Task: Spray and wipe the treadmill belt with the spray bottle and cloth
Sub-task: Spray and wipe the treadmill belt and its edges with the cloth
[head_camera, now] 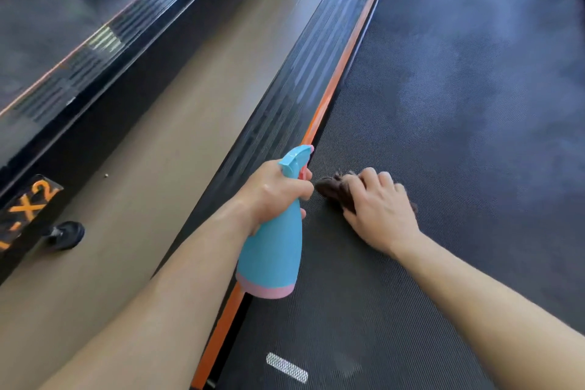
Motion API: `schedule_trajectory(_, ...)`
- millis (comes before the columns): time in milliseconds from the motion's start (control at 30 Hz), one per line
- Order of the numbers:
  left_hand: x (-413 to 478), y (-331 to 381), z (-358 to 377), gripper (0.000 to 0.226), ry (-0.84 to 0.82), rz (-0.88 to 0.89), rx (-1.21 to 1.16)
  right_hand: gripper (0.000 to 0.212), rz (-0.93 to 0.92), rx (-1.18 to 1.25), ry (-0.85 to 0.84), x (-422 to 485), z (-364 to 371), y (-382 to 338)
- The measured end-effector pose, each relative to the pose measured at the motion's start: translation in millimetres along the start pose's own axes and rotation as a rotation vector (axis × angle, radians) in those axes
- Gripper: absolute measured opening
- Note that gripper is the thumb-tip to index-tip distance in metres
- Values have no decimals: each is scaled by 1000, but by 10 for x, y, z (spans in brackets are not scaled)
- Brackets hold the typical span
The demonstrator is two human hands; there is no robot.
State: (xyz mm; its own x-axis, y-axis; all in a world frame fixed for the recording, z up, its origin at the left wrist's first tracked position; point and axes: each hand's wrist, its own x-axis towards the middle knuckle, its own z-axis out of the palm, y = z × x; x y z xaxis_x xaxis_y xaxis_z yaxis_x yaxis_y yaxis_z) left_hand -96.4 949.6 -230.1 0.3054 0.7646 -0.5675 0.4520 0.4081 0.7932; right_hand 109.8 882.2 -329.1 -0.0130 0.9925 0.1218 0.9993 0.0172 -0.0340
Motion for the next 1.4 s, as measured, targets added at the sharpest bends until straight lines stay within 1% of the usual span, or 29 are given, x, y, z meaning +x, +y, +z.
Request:
schedule_trajectory(33, -1, 9, 12, 52, -5, 2, -12, 49, 5, 1, -1, 103, 8, 56)
schedule_trajectory(67, 3, 10, 18, 53, -12, 4, -19, 48, 59, 13, -7, 243, 10, 85)
schedule_trajectory(167, -2, -10, 9, 62, -23, -8, -30, 46, 329, 88, -36, 663, 54, 60)
schedule_trajectory(200, -15, -13, 3, 60, -25, -15, -33, 45, 388, 99, -40, 716, 59, 13)
schedule_trajectory(233, -22, -30, -3, 56, -23, -20, -43, 44, 401, 92, -31, 705, 53, -44)
schedule_trajectory(267, -32, -43, -9, 51, -21, -20, -59, 44, 377, 70, -14, 635, 45, -96)
schedule_trajectory(333, -56, -65, 19, 46, -18, -27, -54, 46, 266, 23, 20, 366, 25, -159)
schedule_trajectory(367, -67, -81, 41, 47, -18, -36, -27, 47, 207, 16, 37, 217, 14, -169)
schedule_trajectory(467, -129, -110, 122, 63, -34, -54, 9, 49, 84, 27, 37, -118, 4, -151)
schedule_trajectory(500, -141, -114, 139, 63, -29, -56, 7, 50, 62, 28, 30, -159, -2, -136)
schedule_trajectory(533, -164, -96, 148, 59, -18, -55, -1, 50, 50, 31, 27, -160, -10, -123)
schedule_trajectory(600, -210, -80, 146, 42, 30, -53, -30, 48, 66, 51, 11, -116, -28, -116)
schedule_trajectory(633, -238, -87, 141, 39, 58, -56, -42, 47, 92, 65, 0, -95, -37, -131)
schedule_trajectory(733, -394, -135, 162, 41, 99, -103, -73, 45, 177, 98, -10, -107, -62, -205)
schedule_trajectory(867, -544, -235, 244, 28, 87, -178, -58, 51, 270, 96, 16, -202, -95, -254)
schedule_trajectory(1000, -574, -293, 326, 34, 20, -175, 16, 57, 412, 121, -5, -337, -116, -231)
schedule_trajectory(1100, -571, -294, 343, 29, 32, -160, 28, 58, 415, 122, 6, -468, -89, -209)
schedule_trajectory(1200, -538, -275, 331, 39, 45, -139, 5, 58, 399, 103, 24, -529, -74, -207)
schedule_trajectory(1300, -549, -221, 324, 34, 59, -162, 33, 57, 402, 105, 18, -534, -71, -201)
schedule_trajectory(1400, -571, -198, 307, 66, 79, -185, 14, 58, 425, 109, 4, -516, -82, -201)
